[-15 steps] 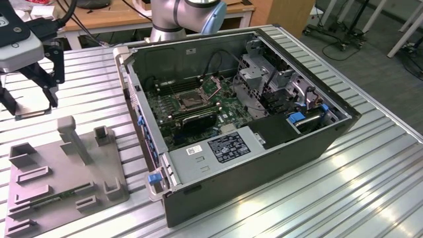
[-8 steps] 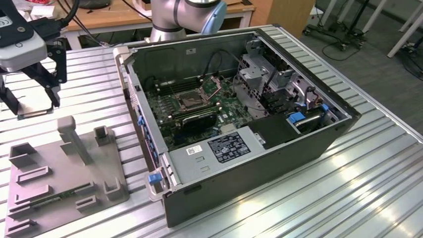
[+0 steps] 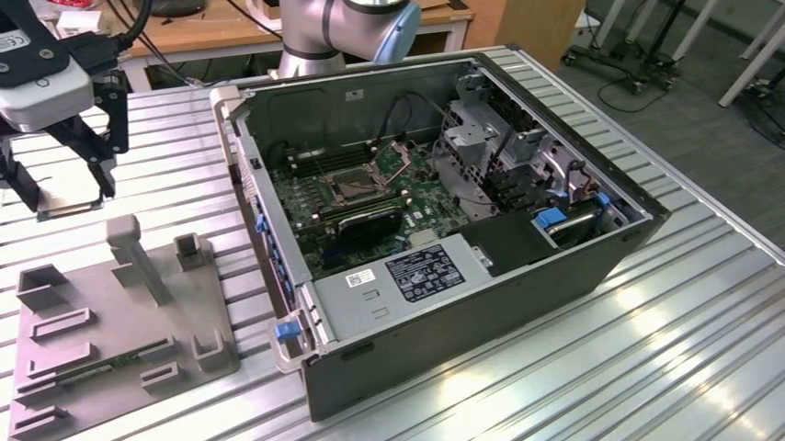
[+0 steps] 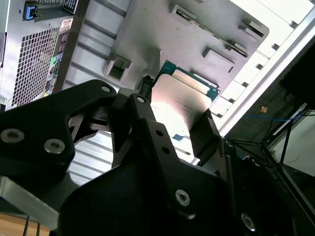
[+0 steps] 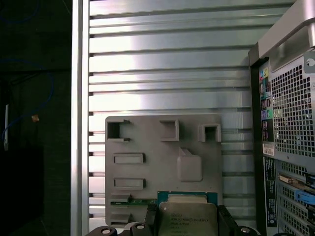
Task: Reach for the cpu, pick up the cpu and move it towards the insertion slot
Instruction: 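Pick up the cpu and move it towards the insertion slot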
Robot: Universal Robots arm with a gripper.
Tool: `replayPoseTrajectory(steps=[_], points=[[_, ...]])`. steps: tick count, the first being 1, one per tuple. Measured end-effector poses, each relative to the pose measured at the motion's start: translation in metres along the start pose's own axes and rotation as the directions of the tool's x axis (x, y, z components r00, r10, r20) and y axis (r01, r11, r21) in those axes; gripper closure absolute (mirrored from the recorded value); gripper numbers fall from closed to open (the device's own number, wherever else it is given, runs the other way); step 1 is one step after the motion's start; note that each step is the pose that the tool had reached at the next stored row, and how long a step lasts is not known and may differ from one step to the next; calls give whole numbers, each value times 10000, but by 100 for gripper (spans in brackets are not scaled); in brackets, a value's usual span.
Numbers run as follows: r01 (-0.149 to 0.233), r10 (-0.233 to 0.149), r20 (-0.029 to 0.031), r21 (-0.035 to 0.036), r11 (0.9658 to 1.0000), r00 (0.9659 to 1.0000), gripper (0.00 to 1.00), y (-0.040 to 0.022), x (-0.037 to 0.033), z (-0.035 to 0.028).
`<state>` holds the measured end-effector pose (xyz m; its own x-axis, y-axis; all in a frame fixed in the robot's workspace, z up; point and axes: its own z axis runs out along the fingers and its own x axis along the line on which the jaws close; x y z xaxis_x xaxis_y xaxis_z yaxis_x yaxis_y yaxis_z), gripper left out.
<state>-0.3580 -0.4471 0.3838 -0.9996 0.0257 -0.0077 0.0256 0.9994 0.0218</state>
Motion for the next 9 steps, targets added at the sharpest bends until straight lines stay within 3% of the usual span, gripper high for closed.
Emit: replayPoseTrajectory(steps=[9], points=[[0, 0, 1, -1, 10000, 10000, 45, 1, -59, 1]])
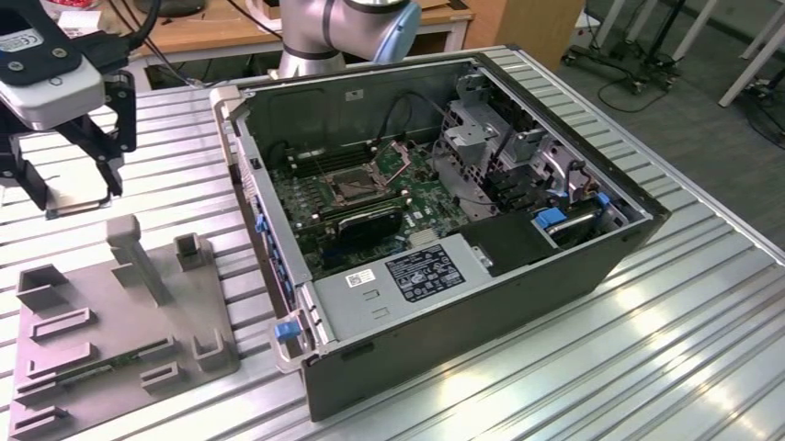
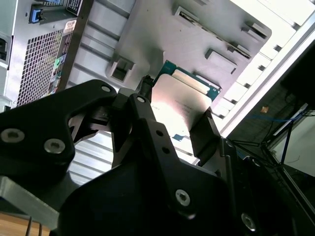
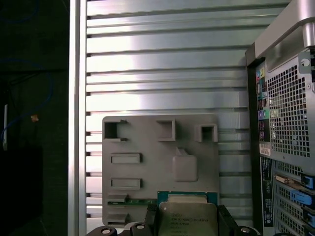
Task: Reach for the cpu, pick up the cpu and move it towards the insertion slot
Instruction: 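Pick up the cpu and move it towards the insertion slot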
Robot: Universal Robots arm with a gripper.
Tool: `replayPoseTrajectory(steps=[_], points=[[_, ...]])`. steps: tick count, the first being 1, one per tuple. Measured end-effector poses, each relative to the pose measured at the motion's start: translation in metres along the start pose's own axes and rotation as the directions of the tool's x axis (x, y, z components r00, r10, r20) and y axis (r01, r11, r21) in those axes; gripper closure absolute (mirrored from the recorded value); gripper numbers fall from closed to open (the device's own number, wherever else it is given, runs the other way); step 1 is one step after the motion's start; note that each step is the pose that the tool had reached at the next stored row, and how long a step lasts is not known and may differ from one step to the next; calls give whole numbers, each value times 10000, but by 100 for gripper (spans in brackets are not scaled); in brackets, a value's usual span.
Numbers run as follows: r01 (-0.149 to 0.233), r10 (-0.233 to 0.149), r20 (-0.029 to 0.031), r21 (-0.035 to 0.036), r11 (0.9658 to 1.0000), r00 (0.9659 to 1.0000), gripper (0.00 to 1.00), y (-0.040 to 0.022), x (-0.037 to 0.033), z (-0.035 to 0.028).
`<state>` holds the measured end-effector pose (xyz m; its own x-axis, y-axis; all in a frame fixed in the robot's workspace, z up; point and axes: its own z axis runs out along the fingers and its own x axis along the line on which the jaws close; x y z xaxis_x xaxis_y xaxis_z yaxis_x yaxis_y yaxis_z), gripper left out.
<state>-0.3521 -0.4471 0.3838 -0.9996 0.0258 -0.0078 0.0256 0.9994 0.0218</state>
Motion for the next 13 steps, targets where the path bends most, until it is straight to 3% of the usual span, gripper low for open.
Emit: replayPoseTrajectory(steps=[13], points=[[0, 0, 0, 0, 10000, 10000, 45, 3, -118, 1]])
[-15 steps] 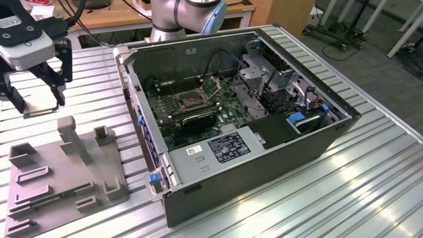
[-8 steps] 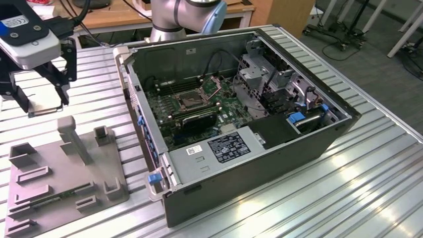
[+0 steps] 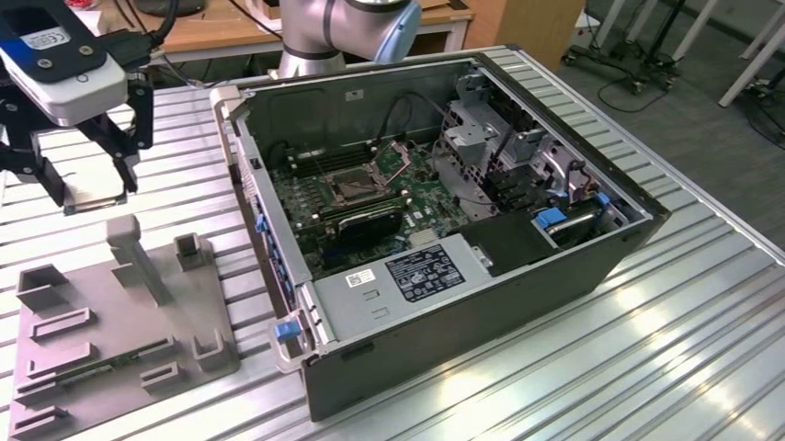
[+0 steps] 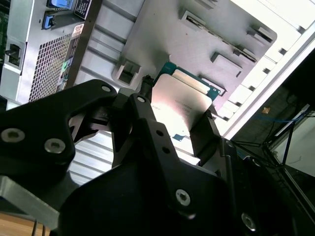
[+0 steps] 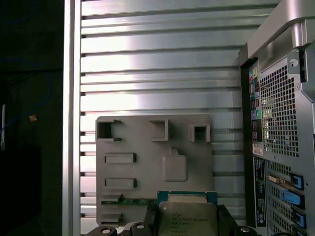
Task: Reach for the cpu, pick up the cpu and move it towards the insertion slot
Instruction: 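Pick up the cpu and move it towards the insertion slot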
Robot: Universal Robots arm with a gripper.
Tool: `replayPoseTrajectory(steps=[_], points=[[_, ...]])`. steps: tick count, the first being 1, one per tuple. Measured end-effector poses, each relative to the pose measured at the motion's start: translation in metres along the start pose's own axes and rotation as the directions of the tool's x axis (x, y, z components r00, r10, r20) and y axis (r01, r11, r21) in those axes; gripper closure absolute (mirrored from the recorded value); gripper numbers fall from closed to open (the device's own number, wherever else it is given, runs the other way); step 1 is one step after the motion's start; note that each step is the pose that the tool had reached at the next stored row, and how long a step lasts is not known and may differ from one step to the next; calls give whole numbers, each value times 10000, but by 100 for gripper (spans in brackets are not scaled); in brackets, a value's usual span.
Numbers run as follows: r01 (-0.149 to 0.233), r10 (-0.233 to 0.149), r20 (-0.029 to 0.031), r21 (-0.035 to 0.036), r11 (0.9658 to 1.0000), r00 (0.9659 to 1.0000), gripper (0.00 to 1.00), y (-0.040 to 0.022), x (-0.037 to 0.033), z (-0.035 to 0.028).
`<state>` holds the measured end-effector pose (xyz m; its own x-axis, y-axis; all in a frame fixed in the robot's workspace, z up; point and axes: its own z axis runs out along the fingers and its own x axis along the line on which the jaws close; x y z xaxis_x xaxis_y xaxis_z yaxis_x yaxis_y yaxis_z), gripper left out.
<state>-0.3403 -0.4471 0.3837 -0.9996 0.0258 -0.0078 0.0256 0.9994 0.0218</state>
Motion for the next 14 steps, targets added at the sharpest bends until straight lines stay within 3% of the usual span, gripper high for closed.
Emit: replayPoseTrajectory(steps=[14], points=[[0, 0, -1, 0, 10000, 10000, 45, 3, -108, 2]])
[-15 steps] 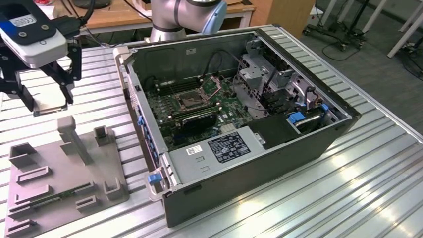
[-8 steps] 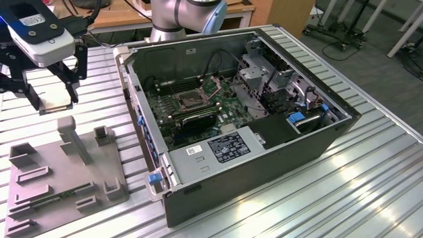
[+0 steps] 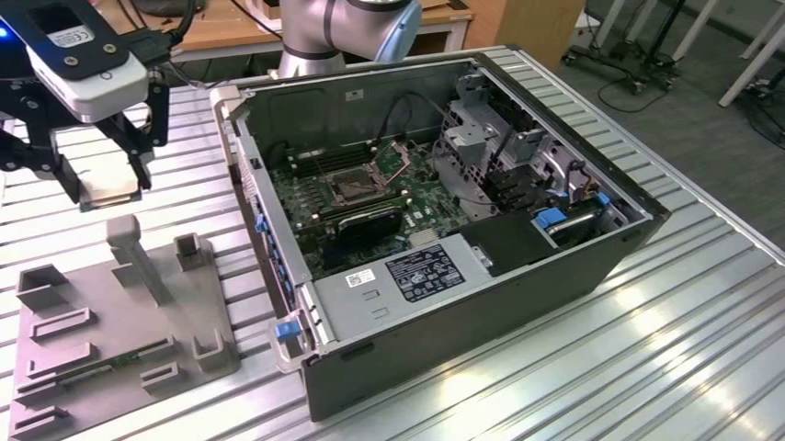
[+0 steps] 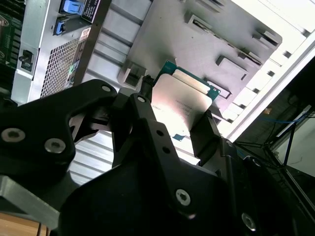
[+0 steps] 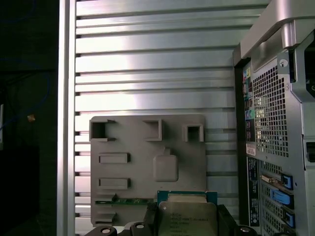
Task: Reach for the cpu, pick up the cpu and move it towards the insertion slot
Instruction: 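Pick up the cpu and move it towards the insertion slot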
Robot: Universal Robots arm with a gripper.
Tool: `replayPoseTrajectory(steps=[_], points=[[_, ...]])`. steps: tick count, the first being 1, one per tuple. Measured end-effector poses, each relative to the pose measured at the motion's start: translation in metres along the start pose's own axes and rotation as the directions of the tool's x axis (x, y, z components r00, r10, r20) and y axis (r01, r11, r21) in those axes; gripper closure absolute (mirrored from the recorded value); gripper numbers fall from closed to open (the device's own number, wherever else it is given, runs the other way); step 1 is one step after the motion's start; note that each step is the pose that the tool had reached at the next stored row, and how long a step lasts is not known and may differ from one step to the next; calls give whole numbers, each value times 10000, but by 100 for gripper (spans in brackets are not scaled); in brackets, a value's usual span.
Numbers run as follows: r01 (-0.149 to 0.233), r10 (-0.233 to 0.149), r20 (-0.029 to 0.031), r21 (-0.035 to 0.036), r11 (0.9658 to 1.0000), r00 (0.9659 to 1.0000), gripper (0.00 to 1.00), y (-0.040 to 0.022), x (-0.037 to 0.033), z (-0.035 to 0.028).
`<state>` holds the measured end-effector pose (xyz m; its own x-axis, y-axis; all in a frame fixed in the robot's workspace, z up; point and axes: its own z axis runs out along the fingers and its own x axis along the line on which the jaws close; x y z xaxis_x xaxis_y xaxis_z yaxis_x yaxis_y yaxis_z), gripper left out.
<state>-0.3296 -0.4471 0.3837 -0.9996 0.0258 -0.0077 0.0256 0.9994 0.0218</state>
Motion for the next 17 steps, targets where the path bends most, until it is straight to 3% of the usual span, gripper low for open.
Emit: replayPoseTrajectory(steps=[17], points=[[-1, 1, 0, 0, 10000, 10000, 45, 3, -120, 3]])
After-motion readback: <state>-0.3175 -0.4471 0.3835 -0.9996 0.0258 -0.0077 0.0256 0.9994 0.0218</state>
